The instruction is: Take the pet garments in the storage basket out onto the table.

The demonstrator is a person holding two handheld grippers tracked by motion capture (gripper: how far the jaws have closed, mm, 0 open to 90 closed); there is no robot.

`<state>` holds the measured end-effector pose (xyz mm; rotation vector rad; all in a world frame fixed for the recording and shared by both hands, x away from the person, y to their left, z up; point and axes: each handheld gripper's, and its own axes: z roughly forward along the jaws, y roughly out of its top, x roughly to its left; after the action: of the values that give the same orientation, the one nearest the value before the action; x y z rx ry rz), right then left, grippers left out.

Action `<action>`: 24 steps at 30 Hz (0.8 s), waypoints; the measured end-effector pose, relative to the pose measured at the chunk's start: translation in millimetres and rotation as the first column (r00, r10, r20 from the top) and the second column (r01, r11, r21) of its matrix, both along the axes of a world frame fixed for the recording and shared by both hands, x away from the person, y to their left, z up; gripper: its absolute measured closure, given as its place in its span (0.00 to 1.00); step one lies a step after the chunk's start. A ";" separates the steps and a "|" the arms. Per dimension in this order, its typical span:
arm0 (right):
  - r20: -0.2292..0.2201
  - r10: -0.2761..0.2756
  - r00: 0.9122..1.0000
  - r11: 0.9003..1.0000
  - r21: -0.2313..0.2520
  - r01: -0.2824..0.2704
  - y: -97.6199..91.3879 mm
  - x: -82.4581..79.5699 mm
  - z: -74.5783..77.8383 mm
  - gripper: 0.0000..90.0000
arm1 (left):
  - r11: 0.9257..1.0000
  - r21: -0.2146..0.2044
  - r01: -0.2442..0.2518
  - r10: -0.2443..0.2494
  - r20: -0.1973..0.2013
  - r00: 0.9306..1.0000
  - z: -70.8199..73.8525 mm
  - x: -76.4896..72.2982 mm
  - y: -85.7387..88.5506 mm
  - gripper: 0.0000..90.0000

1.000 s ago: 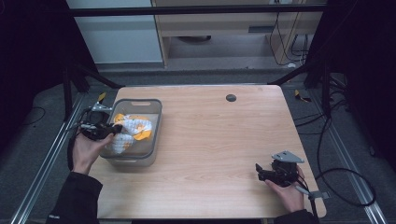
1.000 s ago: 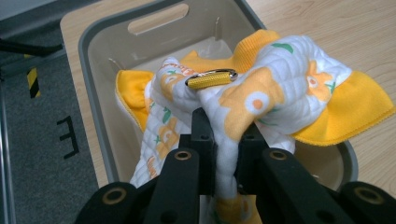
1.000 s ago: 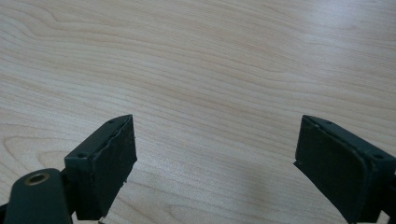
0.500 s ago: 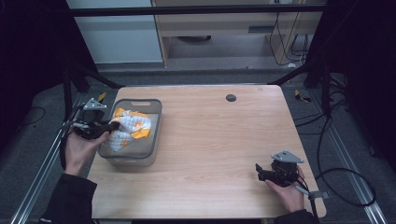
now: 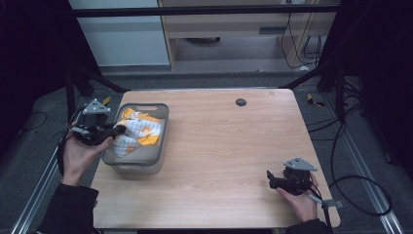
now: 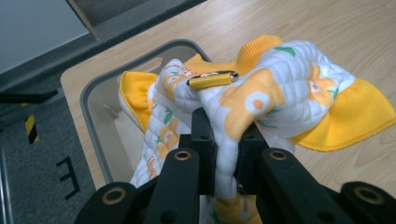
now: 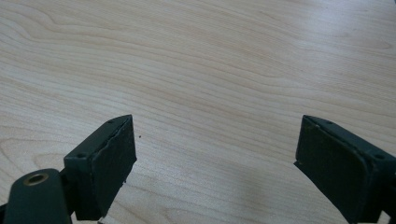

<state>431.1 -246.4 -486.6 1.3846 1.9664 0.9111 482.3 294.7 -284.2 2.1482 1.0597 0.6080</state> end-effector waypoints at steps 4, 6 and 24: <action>0.013 -0.002 1.000 1.000 0.000 0.002 0.0 -0.7 0.6 0.13 | 1.000 -0.008 0.030 -0.030 0.013 0.999 8.4 -5.3 -5.2 0.91; 0.019 -0.005 1.000 1.000 0.003 0.005 0.0 -1.0 0.9 0.13 | 0.999 -0.010 0.044 -0.044 0.016 0.999 10.8 -6.8 -8.7 0.91; 0.039 0.007 0.999 1.000 -0.010 -0.006 0.7 -2.0 1.0 0.13 | 0.988 0.022 0.153 -0.154 0.003 0.988 19.5 -9.6 -45.4 0.91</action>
<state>429.1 -245.6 -485.6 1.3455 1.9446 0.9235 472.7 249.3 -264.6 2.2217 0.8786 0.5543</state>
